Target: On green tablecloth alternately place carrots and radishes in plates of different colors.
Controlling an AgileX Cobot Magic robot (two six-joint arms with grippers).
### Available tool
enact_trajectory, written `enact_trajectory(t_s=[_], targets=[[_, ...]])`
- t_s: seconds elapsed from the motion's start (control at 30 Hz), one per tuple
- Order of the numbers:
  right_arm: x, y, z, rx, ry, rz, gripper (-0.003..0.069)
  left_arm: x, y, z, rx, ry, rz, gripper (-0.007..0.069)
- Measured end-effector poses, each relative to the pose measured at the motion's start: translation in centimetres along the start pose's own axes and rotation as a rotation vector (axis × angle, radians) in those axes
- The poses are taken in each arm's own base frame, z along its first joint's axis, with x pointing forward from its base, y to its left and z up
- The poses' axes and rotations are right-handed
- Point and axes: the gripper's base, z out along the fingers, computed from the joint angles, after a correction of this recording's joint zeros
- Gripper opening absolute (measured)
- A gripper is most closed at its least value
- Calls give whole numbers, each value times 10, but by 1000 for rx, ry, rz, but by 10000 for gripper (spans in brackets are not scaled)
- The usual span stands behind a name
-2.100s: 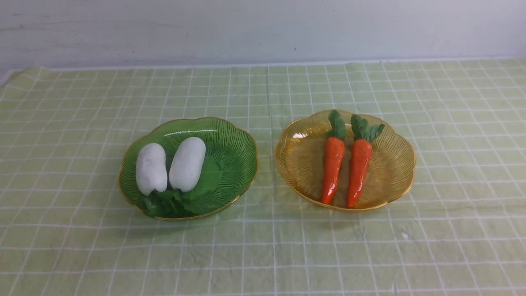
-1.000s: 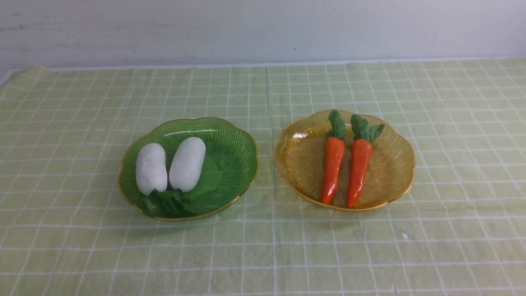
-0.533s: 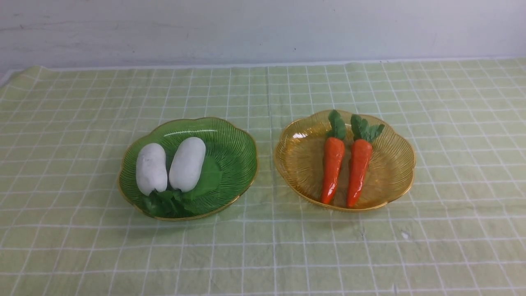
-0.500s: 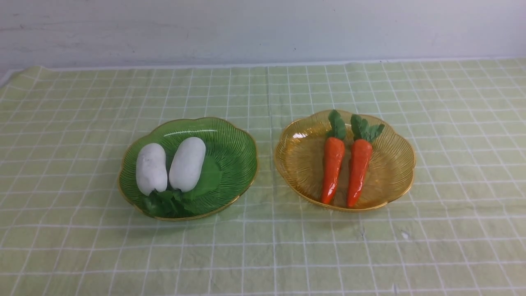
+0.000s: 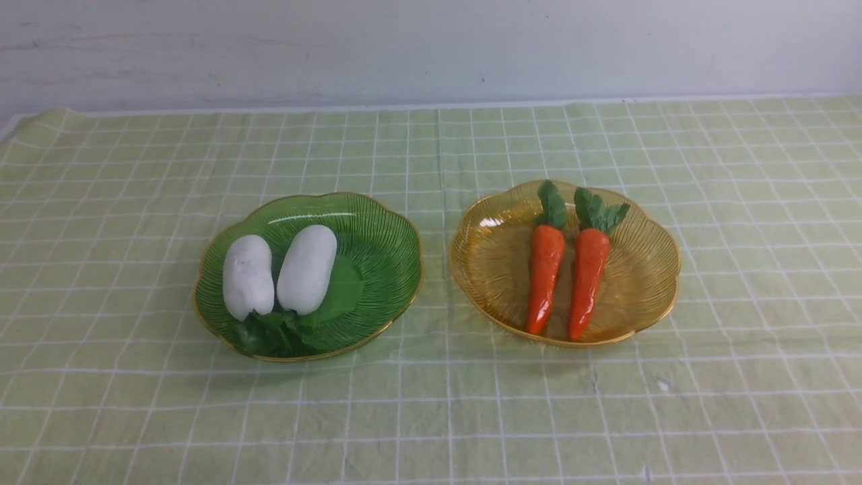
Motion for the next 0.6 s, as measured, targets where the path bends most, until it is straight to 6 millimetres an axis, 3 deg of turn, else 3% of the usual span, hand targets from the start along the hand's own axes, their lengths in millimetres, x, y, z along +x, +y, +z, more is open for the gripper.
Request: enact_trajectory(t_s=[0.07,0.2,0.3,0.6], targets=[[17,2,-1,11,97,-78,-15,0,0,0,0,0,0,-8],[78,8,-11,20,391,-124,-15,0,0,0,0,0,0,-8],[97,12,-19,-10,555,-99,-15,0,0,0,0,0,0,-8],[98,14,-20,-6,592,2,-15,0,0,0,0,0,0,-8]])
